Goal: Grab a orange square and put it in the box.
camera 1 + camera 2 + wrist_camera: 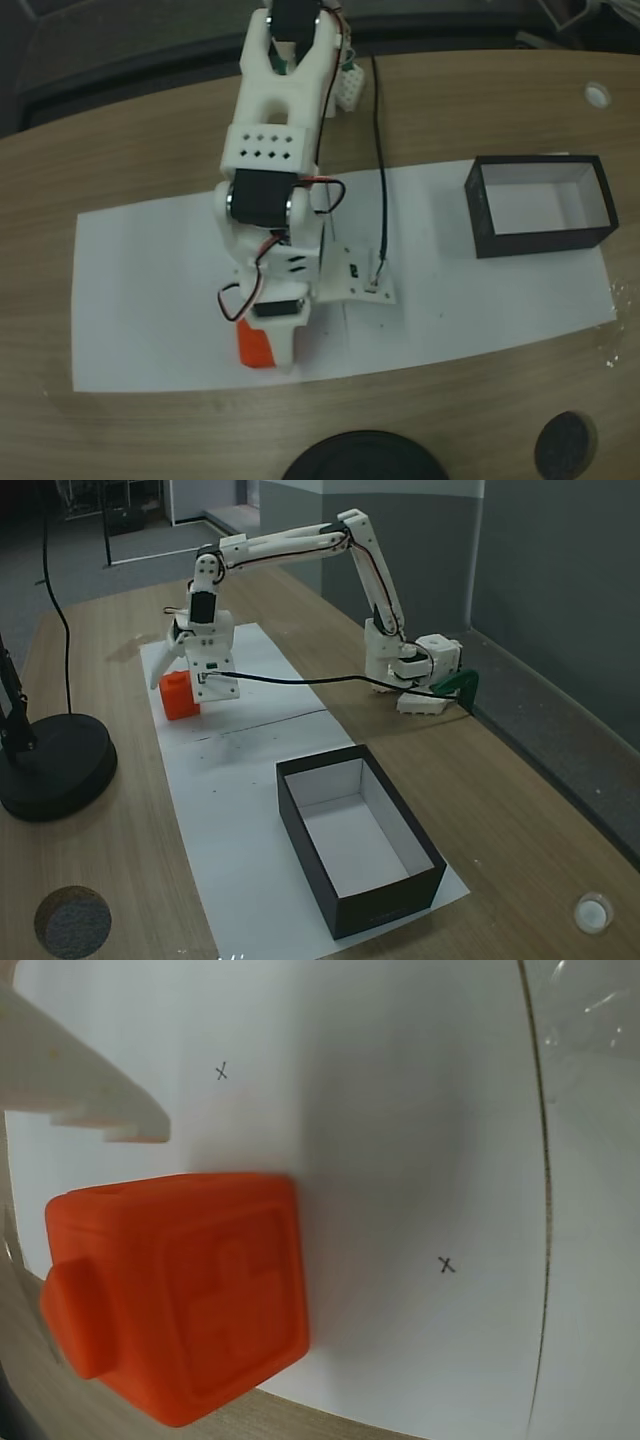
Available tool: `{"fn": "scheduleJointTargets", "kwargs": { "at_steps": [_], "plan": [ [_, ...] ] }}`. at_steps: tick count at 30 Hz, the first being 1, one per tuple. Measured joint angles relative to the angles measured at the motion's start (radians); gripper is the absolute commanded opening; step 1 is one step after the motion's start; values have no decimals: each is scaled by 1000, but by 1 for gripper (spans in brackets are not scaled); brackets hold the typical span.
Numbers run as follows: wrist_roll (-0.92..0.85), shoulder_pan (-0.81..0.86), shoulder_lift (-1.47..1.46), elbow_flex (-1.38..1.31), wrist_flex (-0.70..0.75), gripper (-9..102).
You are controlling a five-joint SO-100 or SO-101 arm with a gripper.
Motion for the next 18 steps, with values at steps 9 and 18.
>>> {"fn": "scheduleJointTargets", "kwargs": {
  "at_steps": [9, 18],
  "plan": [
    [-52, 34, -117, -86, 0, 16],
    [-57, 25, -149, -127, -14, 3]
  ]
}}
